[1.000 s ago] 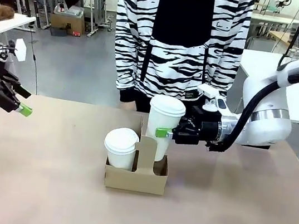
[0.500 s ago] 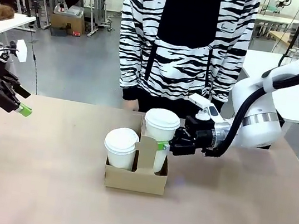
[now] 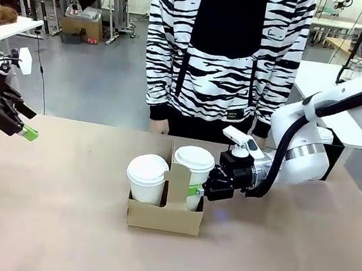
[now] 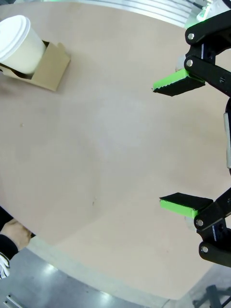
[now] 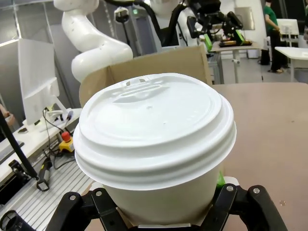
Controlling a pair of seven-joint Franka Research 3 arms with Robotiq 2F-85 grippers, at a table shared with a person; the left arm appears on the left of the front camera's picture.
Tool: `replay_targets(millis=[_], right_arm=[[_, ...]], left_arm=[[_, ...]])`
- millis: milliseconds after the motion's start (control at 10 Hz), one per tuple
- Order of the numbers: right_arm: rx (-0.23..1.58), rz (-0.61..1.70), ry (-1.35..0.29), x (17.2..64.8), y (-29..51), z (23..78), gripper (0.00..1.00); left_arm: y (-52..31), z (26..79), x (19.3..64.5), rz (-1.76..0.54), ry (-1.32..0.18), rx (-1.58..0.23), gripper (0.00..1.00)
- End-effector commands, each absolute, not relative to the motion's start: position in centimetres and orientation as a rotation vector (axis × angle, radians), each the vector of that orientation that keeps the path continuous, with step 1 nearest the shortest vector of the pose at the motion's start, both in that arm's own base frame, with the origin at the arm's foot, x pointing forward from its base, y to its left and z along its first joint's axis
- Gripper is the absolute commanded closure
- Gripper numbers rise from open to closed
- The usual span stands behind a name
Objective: Pour a drink into a cup and package it in a carrier.
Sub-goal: Insert the held 600 ml Paper Cup into the Cup Carrier.
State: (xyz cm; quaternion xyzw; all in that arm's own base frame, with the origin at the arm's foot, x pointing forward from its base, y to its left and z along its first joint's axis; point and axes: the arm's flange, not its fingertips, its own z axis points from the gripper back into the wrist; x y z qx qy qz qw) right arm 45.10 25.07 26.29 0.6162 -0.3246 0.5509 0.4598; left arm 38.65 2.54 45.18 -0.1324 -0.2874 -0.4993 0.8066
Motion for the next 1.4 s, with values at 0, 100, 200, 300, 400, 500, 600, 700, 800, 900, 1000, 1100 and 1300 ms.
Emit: replay_targets(millis=[0,100,200,300,400,500,600,700,800,900,1000,1100,1300], right_arm=[[1.513,1.438,-0.812,45.8,25.2,25.8,0.20],[1.515,1.458,-0.813,45.7,25.3,25.6,0.20],[1.513,1.473,-0.807,45.6,25.3,25.5,0.20],[1.513,1.483,-0.806,45.5,25.4,25.4,0.20],[1.502,1.493,-0.817,45.5,25.4,25.2,0.00],[1.490,1.498,-0.824,45.7,25.2,25.3,0.00],[1.470,1.507,-0.829,45.6,24.9,25.5,0.00],[1.441,1.509,-0.833,45.5,24.3,26.0,0.00],[1.410,1.511,-0.855,45.4,23.6,26.6,0.00],[1.390,1.507,-0.877,45.5,22.6,27.3,0.00],[1.361,1.507,-0.889,45.6,21.4,28.2,0.00],[1.331,1.499,-0.909,45.5,20.1,29.1,0.00],[1.283,1.479,-0.901,45.5,17.8,31.0,0.00]], left_arm=[[2.6,45.2,38.7,-1.075,-0.630,-0.301,0.00],[2.6,45.2,38.7,-1.075,-0.630,-0.301,0.00],[2.6,45.2,38.7,-1.075,-0.630,-0.301,0.00],[2.6,45.2,38.7,-1.075,-0.630,-0.301,0.00],[2.6,45.2,38.7,-1.075,-0.630,-0.301,0.00],[2.6,45.2,38.7,-1.075,-0.630,-0.301,0.00],[2.6,45.2,38.7,-1.075,-0.630,-0.301,0.00],[2.6,45.2,38.7,-1.075,-0.630,-0.301,0.00],[2.6,45.2,38.7,-1.075,-0.630,-0.301,0.00],[2.6,45.2,38.7,-1.075,-0.630,-0.301,0.00],[2.6,45.2,38.7,-1.075,-0.630,-0.301,0.00],[2.6,45.2,38.7,-1.075,-0.630,-0.301,0.00],[2.6,45.2,38.7,-1.075,-0.630,-0.301,0.00]])
